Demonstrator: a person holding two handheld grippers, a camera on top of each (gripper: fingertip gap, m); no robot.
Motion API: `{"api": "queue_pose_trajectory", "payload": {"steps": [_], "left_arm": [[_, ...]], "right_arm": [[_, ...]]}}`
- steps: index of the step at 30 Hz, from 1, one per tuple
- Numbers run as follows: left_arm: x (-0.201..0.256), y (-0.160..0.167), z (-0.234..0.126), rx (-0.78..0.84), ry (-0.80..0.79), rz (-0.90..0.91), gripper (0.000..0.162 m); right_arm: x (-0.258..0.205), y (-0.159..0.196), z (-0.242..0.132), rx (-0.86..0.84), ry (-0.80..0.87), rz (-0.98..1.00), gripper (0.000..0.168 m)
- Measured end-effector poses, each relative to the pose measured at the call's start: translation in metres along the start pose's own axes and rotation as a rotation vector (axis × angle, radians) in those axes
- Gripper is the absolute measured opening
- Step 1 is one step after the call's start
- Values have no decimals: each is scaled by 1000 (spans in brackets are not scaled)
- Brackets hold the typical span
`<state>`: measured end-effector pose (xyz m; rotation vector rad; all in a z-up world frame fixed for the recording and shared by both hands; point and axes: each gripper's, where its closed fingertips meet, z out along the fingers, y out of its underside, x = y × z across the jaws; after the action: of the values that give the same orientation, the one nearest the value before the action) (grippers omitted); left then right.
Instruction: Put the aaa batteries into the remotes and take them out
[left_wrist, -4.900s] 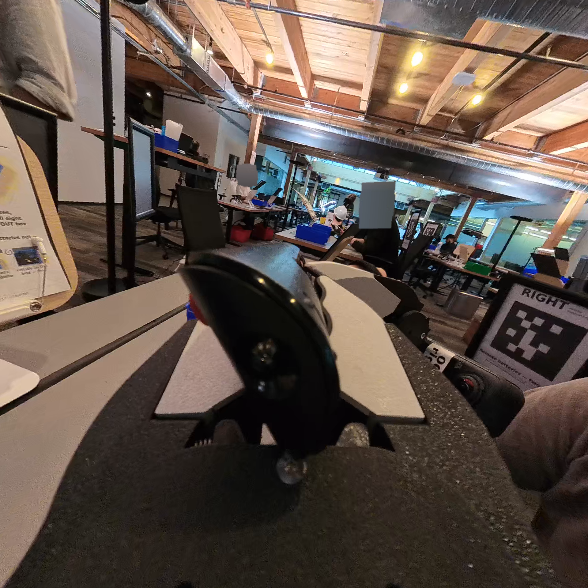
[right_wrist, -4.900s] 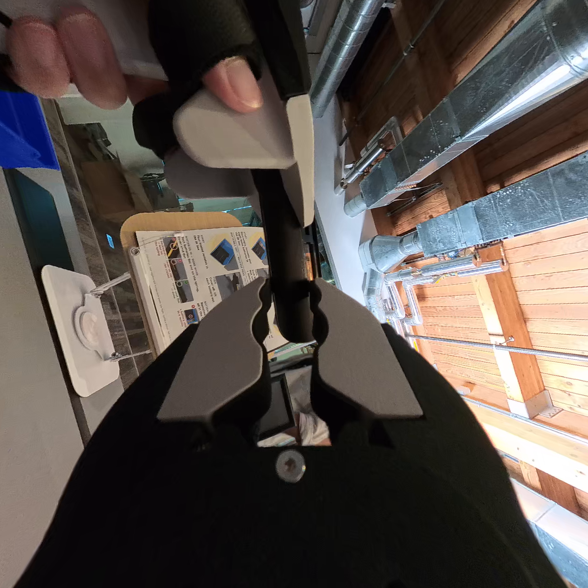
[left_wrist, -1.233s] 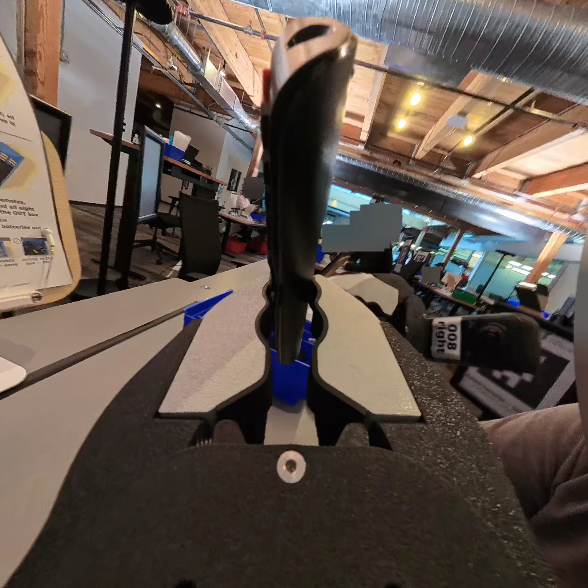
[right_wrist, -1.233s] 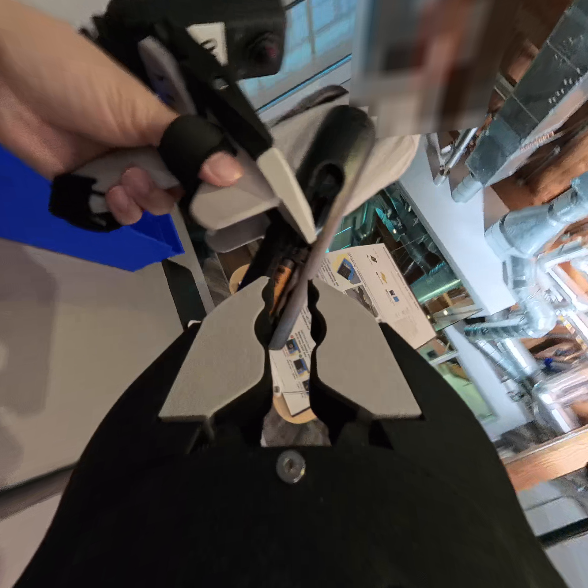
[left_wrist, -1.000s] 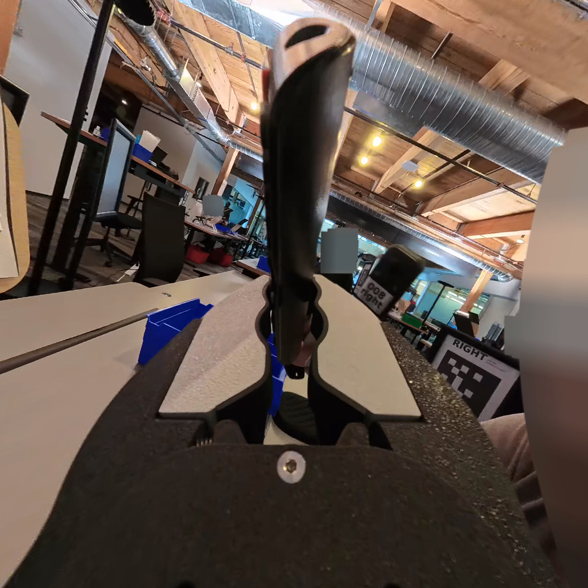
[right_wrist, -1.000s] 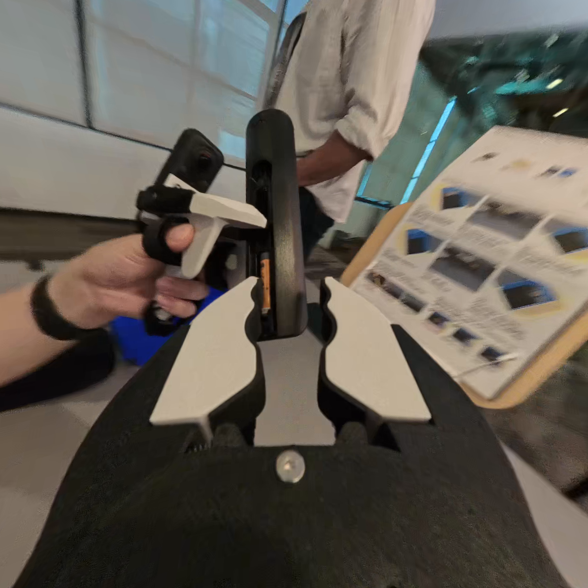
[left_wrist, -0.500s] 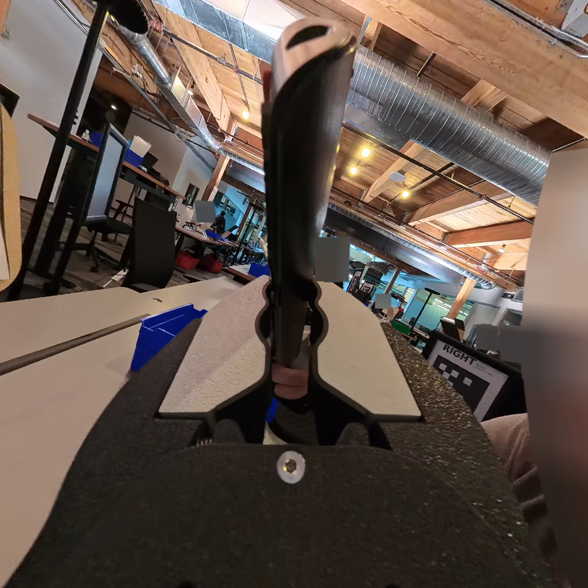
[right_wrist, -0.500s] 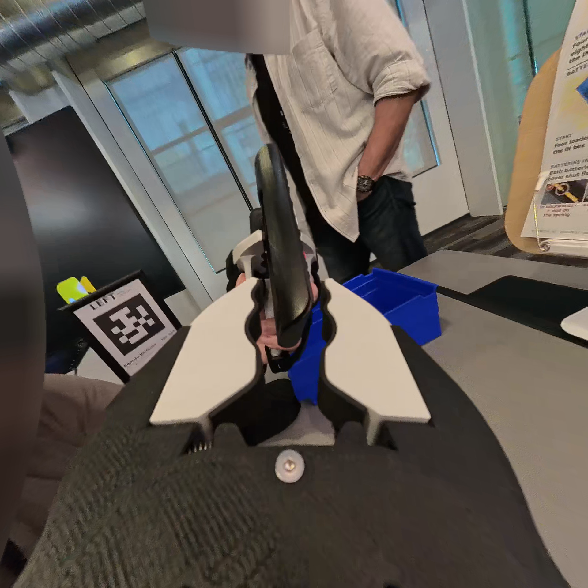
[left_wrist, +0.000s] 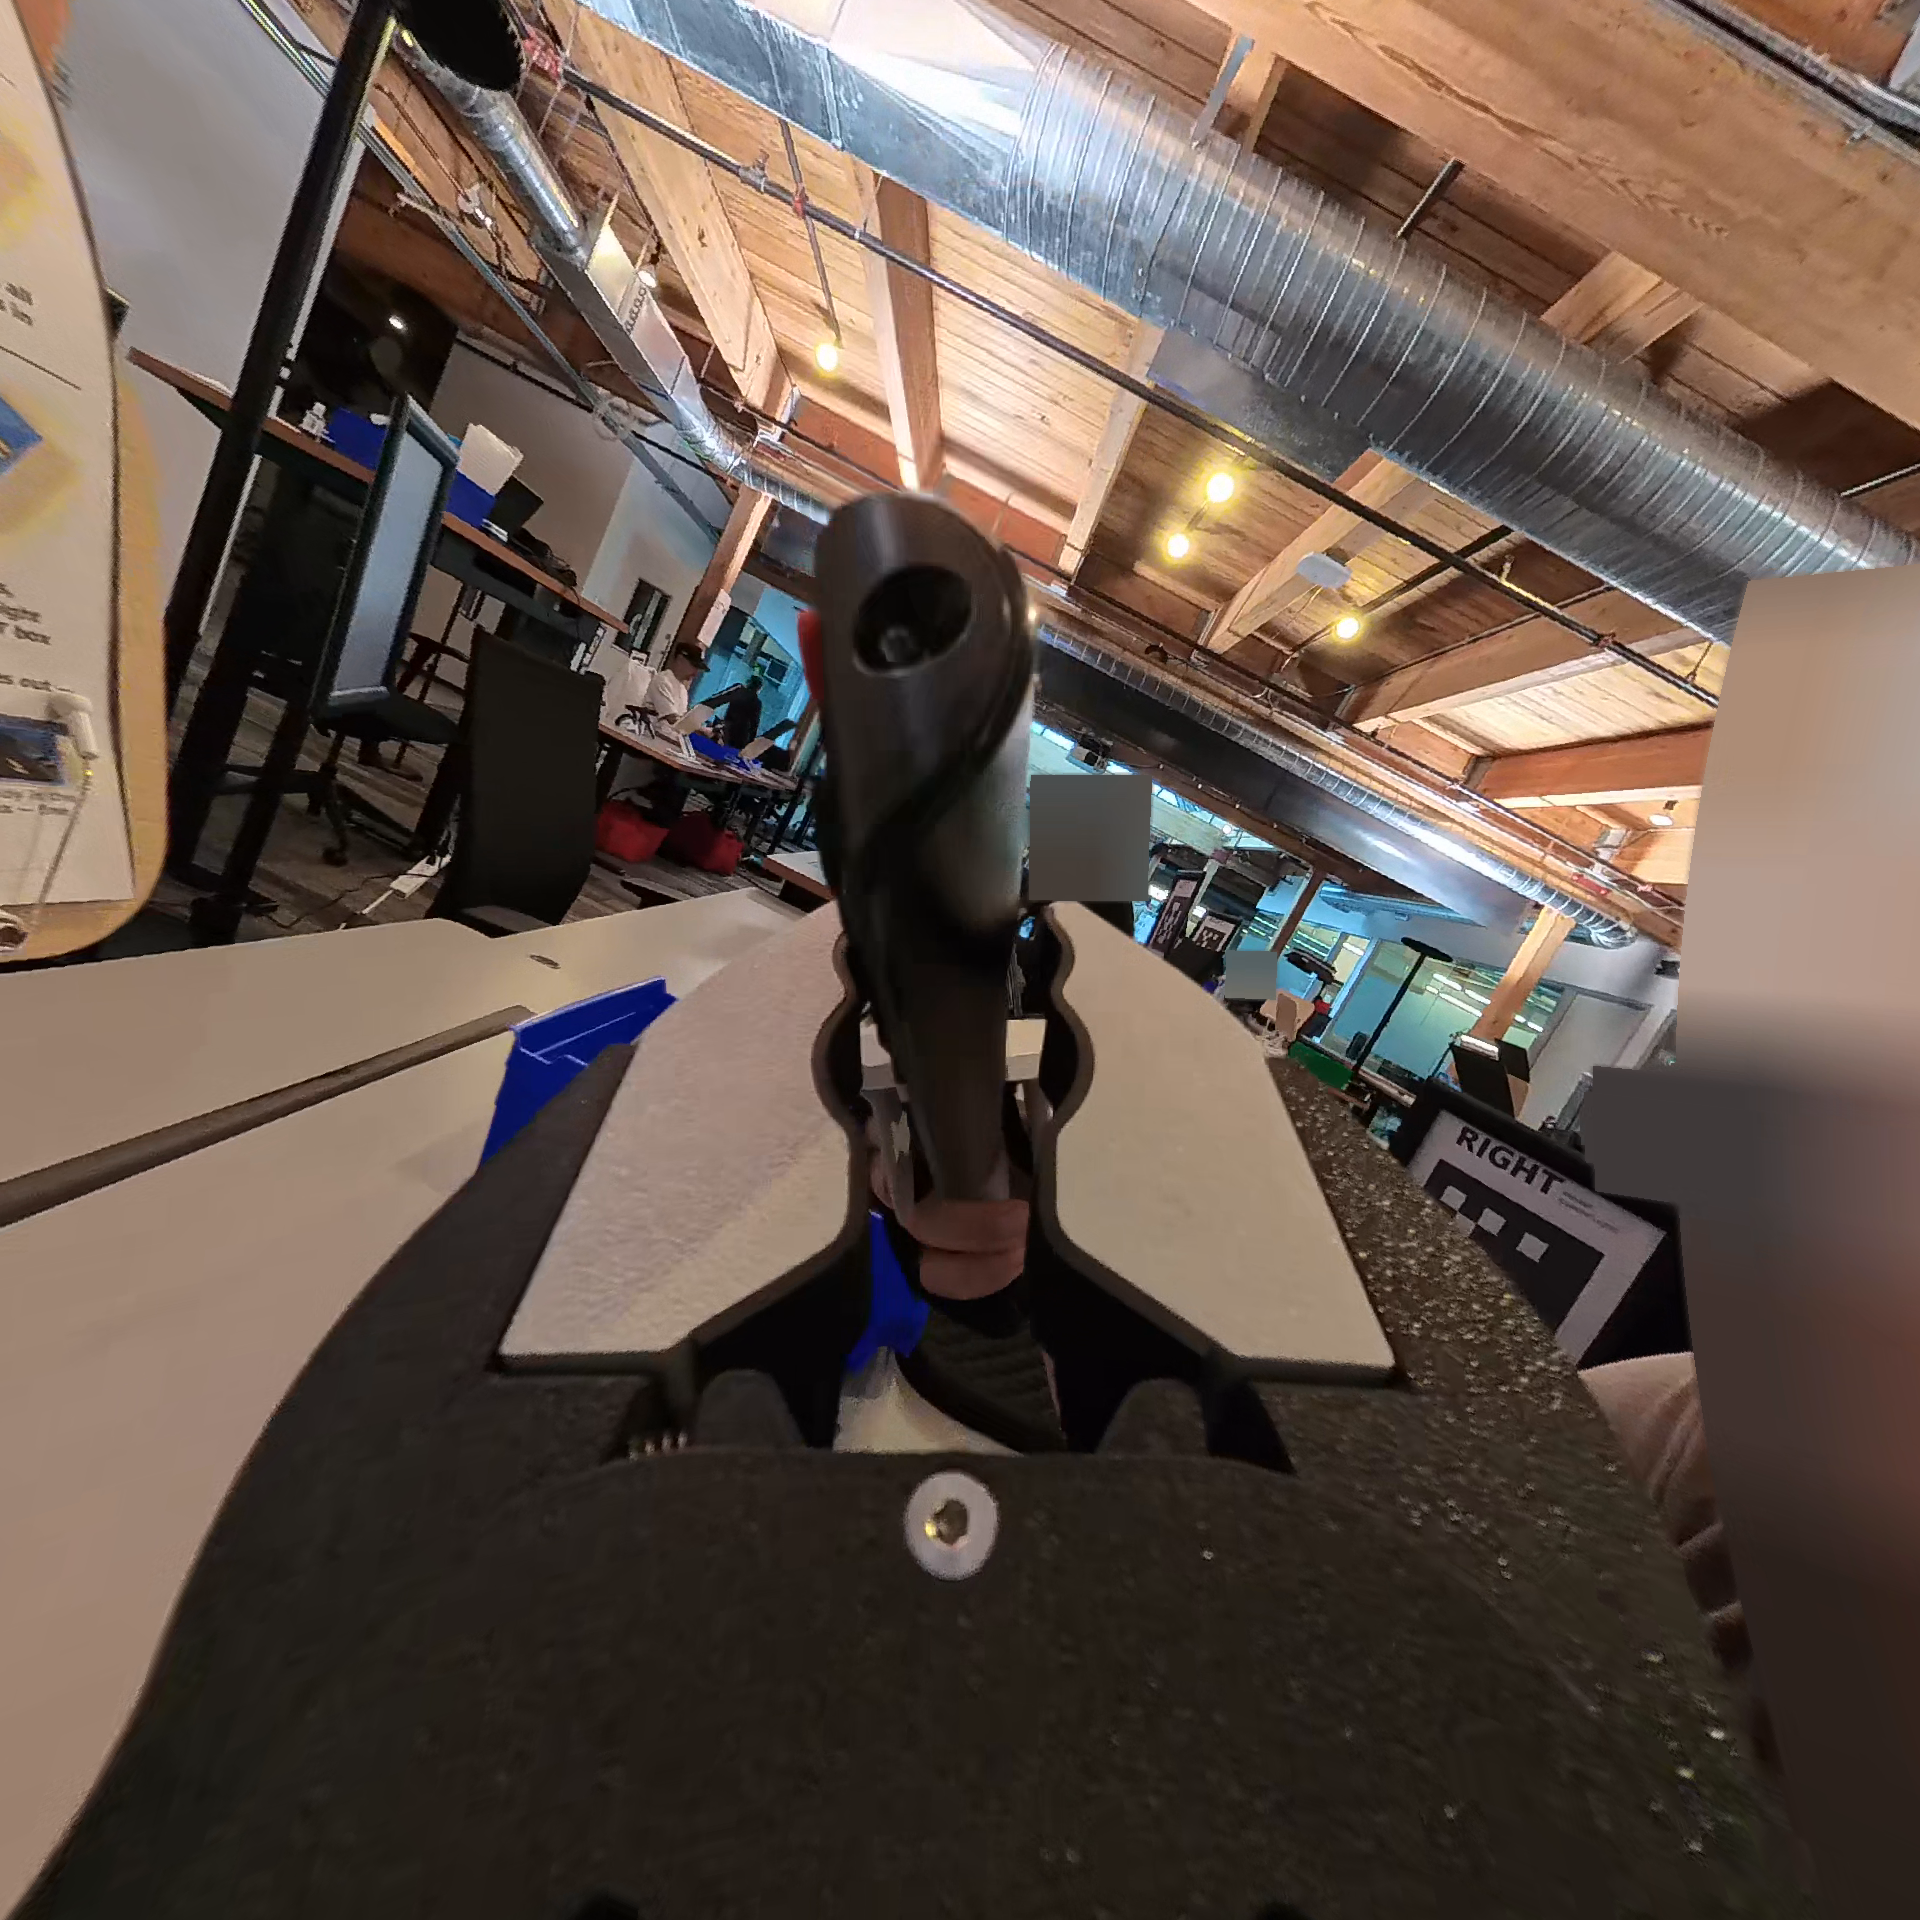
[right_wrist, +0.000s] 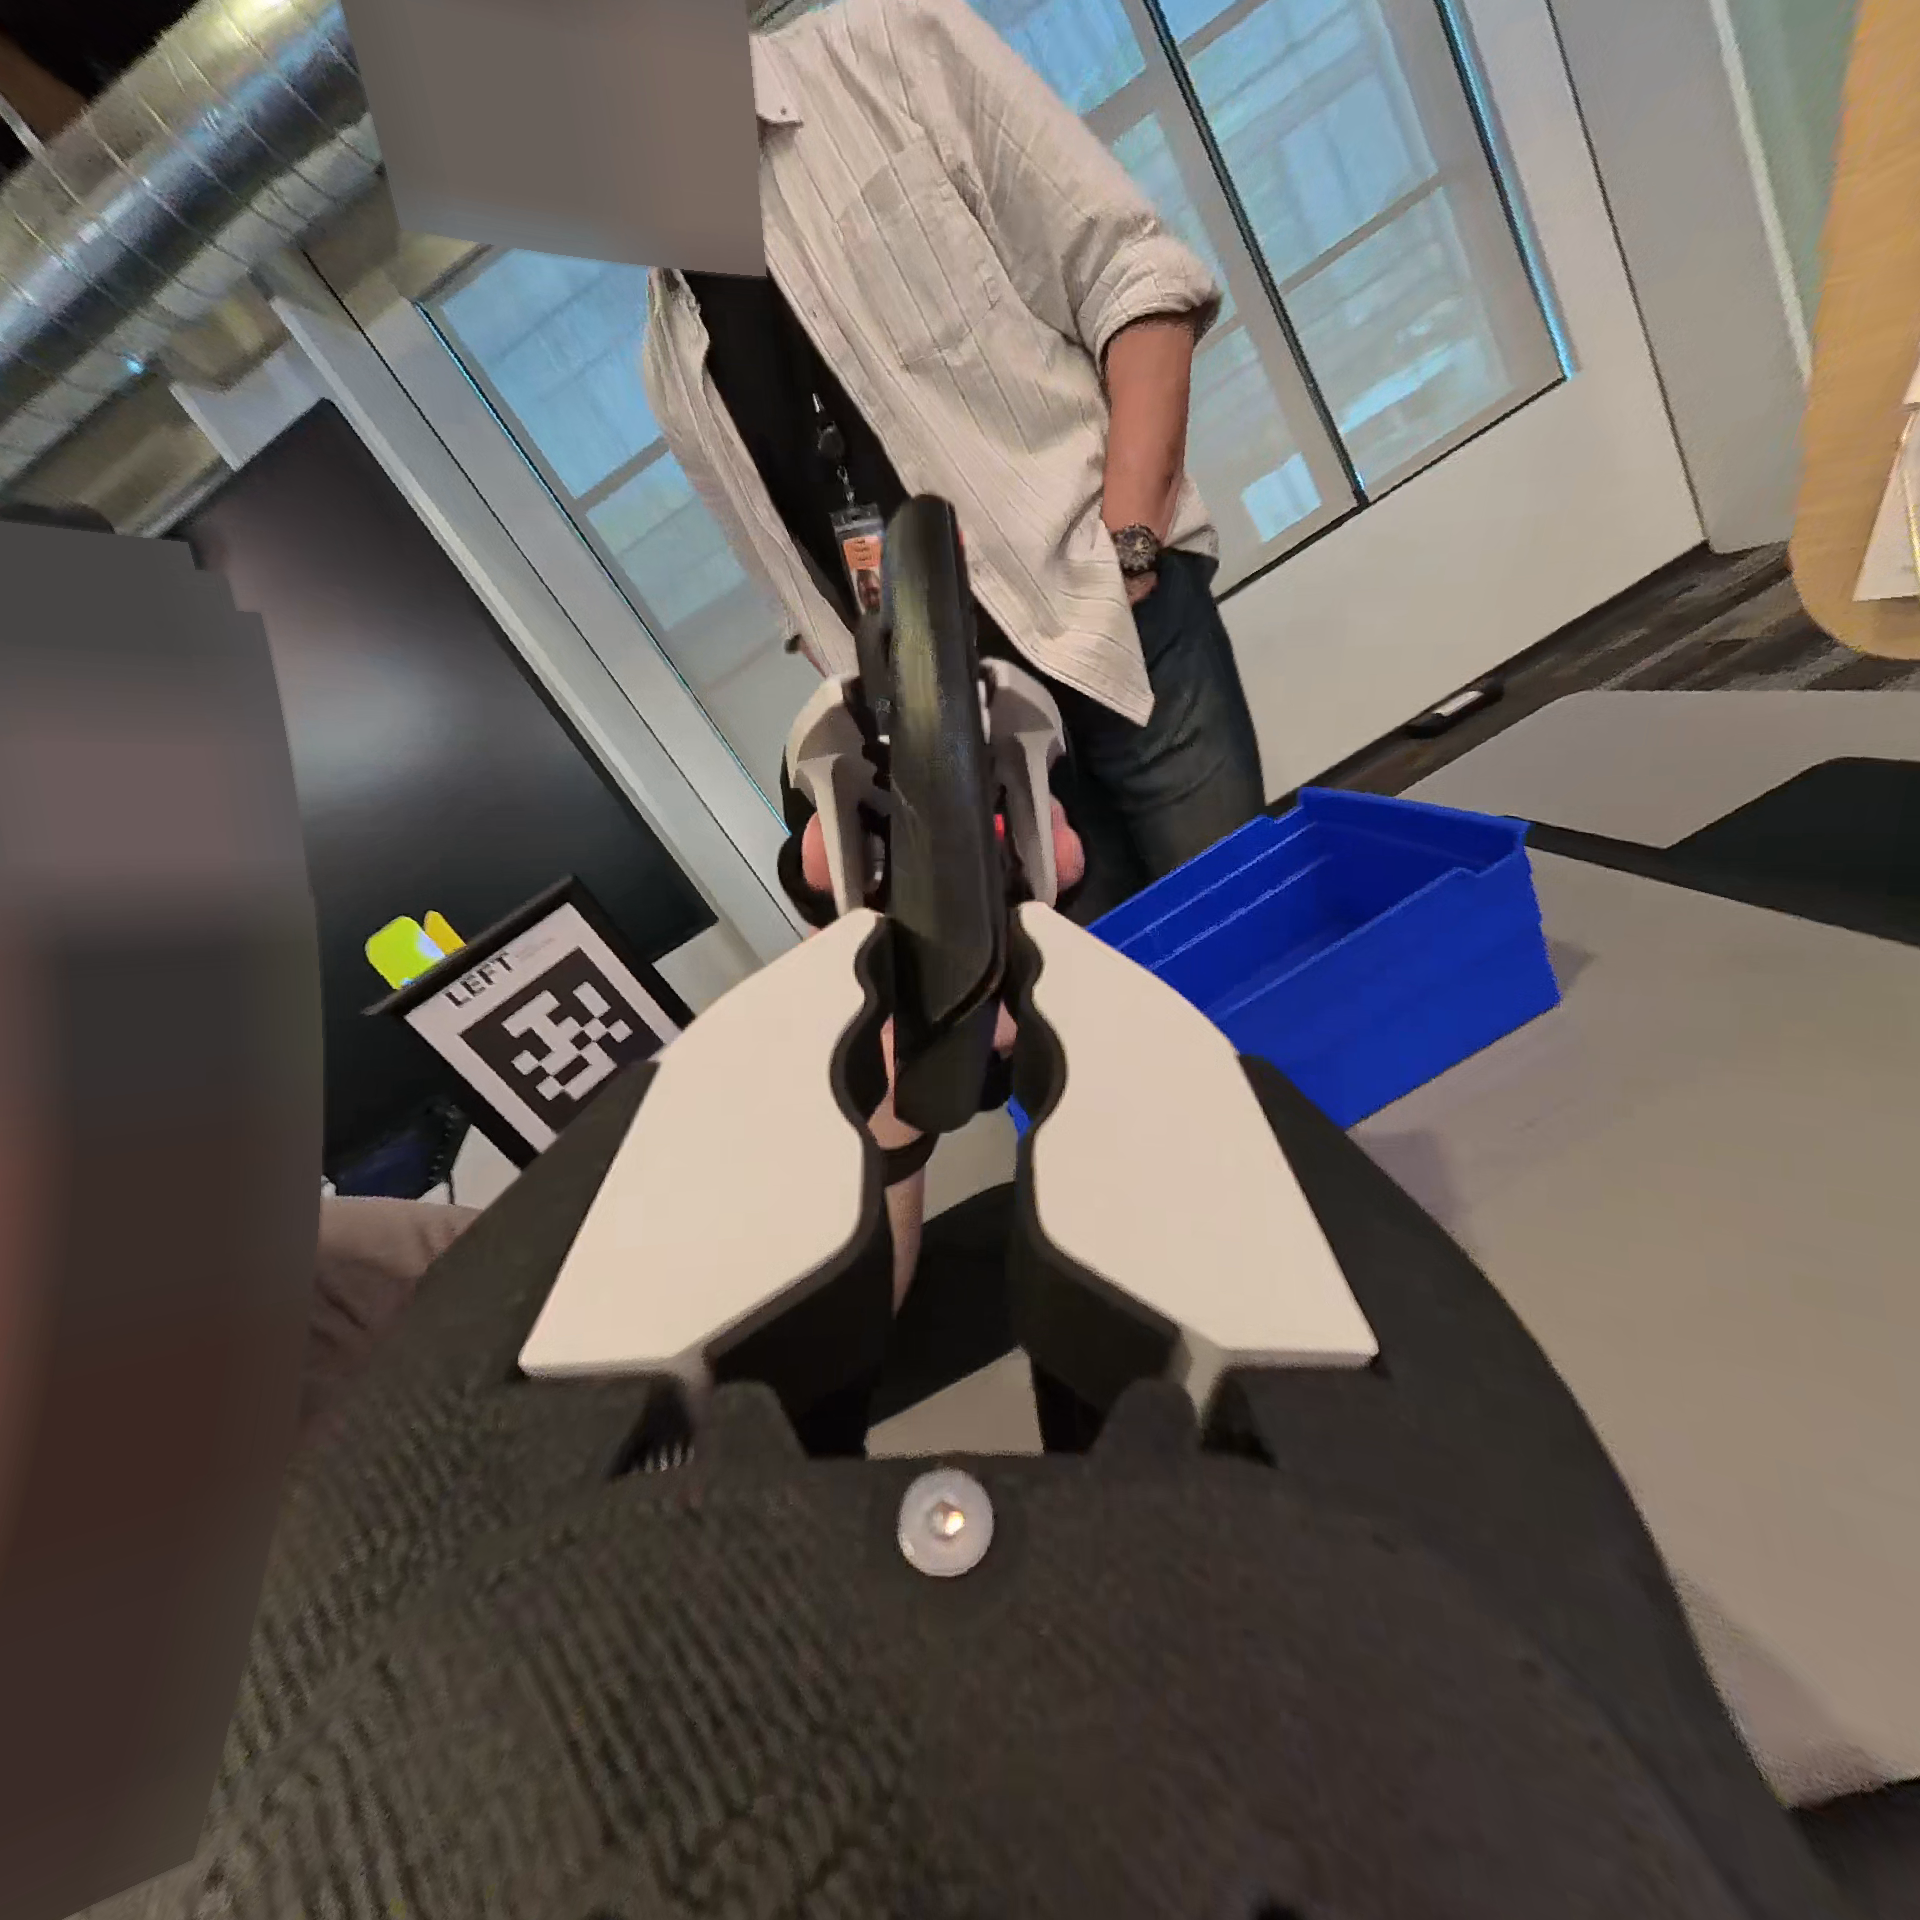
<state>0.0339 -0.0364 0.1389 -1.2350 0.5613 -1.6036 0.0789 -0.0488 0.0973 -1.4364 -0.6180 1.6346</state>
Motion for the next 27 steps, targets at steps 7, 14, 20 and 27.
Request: {"api": "queue_pose_trajectory", "payload": {"steps": [7, 14, 20, 27], "left_arm": [[-20, -9, -12, 28, -88, -6, 22], [-40, -6, -14, 89, -67, -134, 24], [-53, 23, -3, -45, -95, -181, 24], [-51, 19, -5, -19, -61, -218, 24]], "right_arm": [[12, 12, 7, -25, 14, 63, 21], [27, 23, 13, -4, 18, 179, 21], [42, 24, 8, 0, 25, 232, 21], [40, 23, 9, -2, 51, 177, 21]]}}
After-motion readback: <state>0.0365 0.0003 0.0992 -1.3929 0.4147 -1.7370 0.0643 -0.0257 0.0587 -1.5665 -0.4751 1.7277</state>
